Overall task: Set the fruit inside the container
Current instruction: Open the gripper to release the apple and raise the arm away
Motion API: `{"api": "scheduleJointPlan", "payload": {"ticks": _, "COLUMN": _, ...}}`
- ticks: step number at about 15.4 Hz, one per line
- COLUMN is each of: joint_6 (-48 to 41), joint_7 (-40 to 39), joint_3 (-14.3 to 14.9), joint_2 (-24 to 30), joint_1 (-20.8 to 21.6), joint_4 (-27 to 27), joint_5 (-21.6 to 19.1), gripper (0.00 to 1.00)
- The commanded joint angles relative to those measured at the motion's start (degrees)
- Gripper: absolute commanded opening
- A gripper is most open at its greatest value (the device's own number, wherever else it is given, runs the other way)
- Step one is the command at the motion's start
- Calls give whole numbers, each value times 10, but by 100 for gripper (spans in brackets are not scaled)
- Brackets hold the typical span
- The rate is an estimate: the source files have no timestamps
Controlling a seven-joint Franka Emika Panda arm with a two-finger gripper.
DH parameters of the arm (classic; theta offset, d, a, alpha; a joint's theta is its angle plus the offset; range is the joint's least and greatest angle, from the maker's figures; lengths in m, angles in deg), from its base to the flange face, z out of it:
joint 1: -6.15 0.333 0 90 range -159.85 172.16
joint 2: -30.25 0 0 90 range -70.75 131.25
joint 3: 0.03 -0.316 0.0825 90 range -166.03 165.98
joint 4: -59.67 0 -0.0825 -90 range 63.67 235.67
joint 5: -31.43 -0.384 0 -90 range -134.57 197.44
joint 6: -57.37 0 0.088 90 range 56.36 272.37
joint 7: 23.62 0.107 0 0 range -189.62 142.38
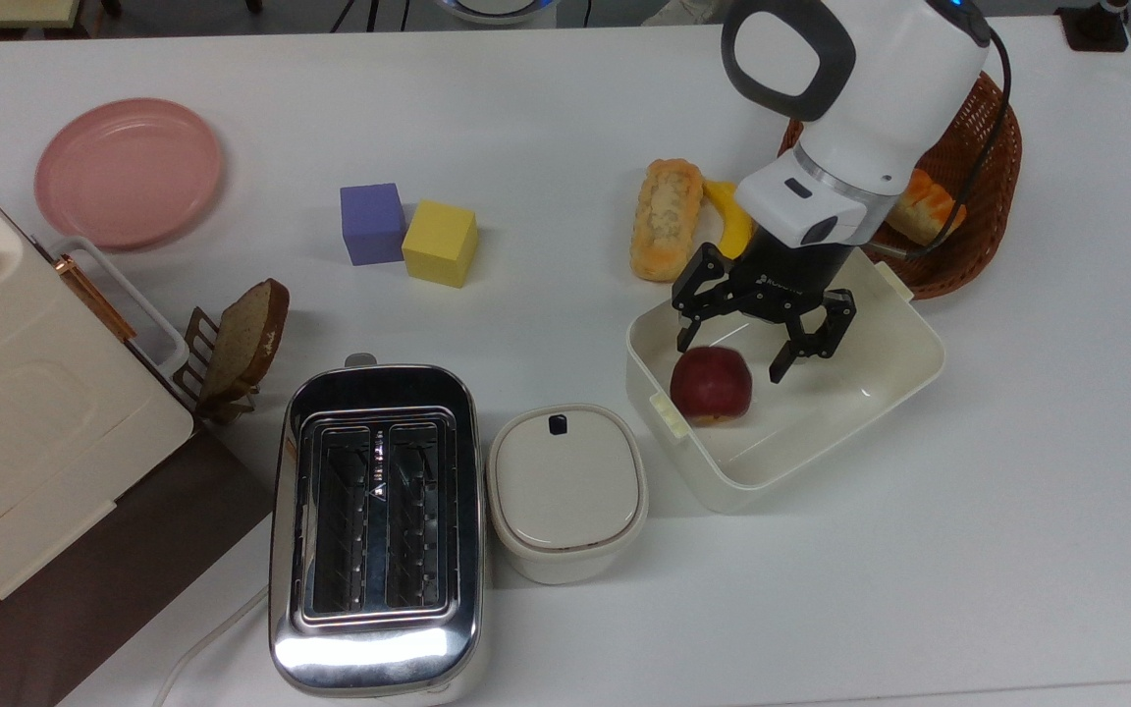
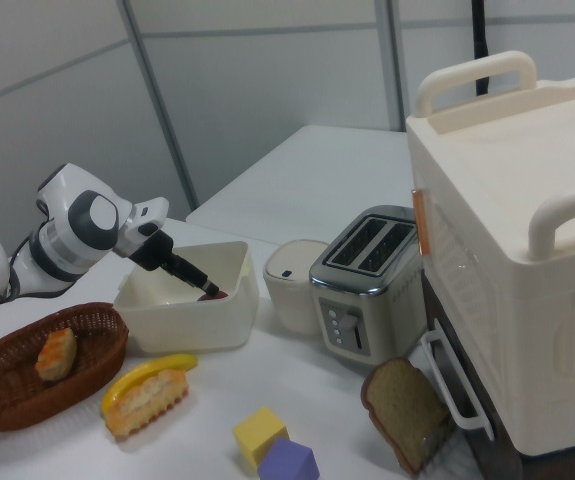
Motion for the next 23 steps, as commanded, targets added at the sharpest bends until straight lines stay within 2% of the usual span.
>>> {"api": "scheduleJointPlan", "payload": {"ticks": 1, "joint_6": -4, "joint_7": 13, "joint_3": 3, "joint_2": 38, "joint_1": -7, "joint_4": -10, "joint_5": 2, "gripper": 100}}
{"api": "scheduleJointPlan", "payload": {"ticks": 3, "joint_6": -24, "joint_7": 12, "joint_3": -4, "joint_2": 88, "joint_1": -28, "joint_4": -6, "joint_5": -19, "gripper": 100}}
{"api": "scheduleJointPlan", "payload": {"ticks": 5, "joint_6": -92, "joint_7": -9, "joint_3": -7, "joint_2": 137, "joint_1": -52, "joint_4": -6, "joint_5": -74, "gripper": 100}}
{"api": "scheduleJointPlan", "payload": {"ticks": 8, "joint_6": -231, "joint_7": -194, "joint_3": -41, "joint_2": 191, "joint_1": -134, "joint_4": -8, "joint_5": -196, "gripper": 100}}
{"api": "scheduleJointPlan", "payload": {"ticks": 9, "joint_6": -286, "joint_7": -257, "joint_3": -42, "joint_2": 202, "joint_1": -161, "joint_4": -10, "joint_5": -235, "gripper": 100}}
{"api": "scheduleJointPlan", "payload": {"ticks": 11, "joint_6": -346, "joint_7": -346, "joint_3": -42, "joint_2": 229, "joint_1": -210, "joint_4": -9, "joint_5": -284, "gripper": 100}}
{"api": "scheduleJointPlan", "payload": {"ticks": 15, "joint_6": -388, "joint_7": -384, "joint_3": -48, "joint_2": 242, "joint_1": -289, "joint_4": 5, "joint_5": -299, "gripper": 100}}
{"api": "scheduleJointPlan", "payload": {"ticks": 17, "joint_6": -386, "joint_7": -453, "joint_3": -53, "joint_2": 239, "joint_1": -315, "joint_4": 8, "joint_5": -302, "gripper": 100}}
{"api": "scheduleJointPlan", "payload": {"ticks": 19, "joint_6": -386, "joint_7": -531, "joint_3": -40, "joint_2": 239, "joint_1": -317, "joint_4": 15, "joint_5": -328, "gripper": 100}}
{"api": "scheduleJointPlan", "payload": {"ticks": 23, "joint_6": -372, "joint_7": -540, "joint_3": 11, "joint_2": 231, "joint_1": -286, "joint_4": 20, "joint_5": -344, "gripper": 100}}
